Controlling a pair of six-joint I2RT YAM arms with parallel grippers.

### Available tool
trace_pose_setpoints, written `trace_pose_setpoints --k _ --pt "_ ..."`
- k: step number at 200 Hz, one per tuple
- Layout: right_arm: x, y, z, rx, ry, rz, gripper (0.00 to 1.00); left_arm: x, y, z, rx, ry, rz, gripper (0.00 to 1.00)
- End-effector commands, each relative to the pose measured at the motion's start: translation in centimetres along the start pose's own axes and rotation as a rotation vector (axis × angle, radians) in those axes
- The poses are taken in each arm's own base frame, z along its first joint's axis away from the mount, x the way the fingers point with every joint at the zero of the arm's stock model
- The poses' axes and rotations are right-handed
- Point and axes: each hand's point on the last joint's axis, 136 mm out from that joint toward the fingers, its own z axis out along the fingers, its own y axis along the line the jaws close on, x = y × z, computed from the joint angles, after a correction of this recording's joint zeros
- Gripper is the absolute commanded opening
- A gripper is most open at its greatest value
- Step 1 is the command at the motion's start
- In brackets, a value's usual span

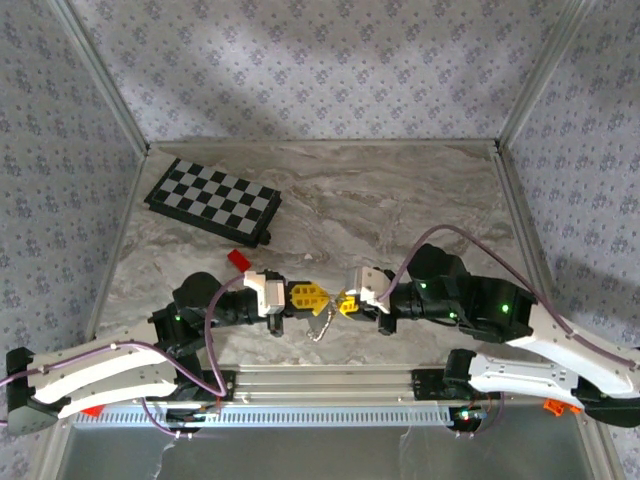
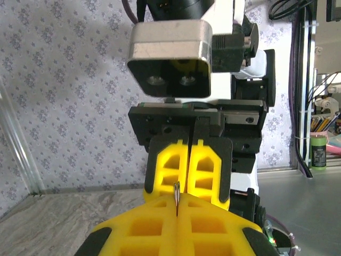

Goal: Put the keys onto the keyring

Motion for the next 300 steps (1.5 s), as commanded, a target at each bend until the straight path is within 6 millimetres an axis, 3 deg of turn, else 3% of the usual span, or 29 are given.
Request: trace_pose_setpoints --k 1,105,194,300 --pt "0.2 -0.2 0.3 -0.004 0.033 0.019 0.0 -3.0 -0.3 -0.4 0.022 -0.11 0.02 0.0" --pt "-0.4 0.1 -0.6 -0.017 0.0 0.008 0.0 -2.7 0.0 -0.4 0.018 -0.083 0.024 0.0" --pt "-0.6 -0.4 -0.9 0.01 -0.021 0.015 0.0 -0.2 0.2 0.6 0.031 0.038 -0.013 0.0" --pt "-0.5 -1.1 -1.1 0.042 -0.022 0.02 0.0 2.2 1.3 0.5 -0.029 0.184 -0.043 0.0"
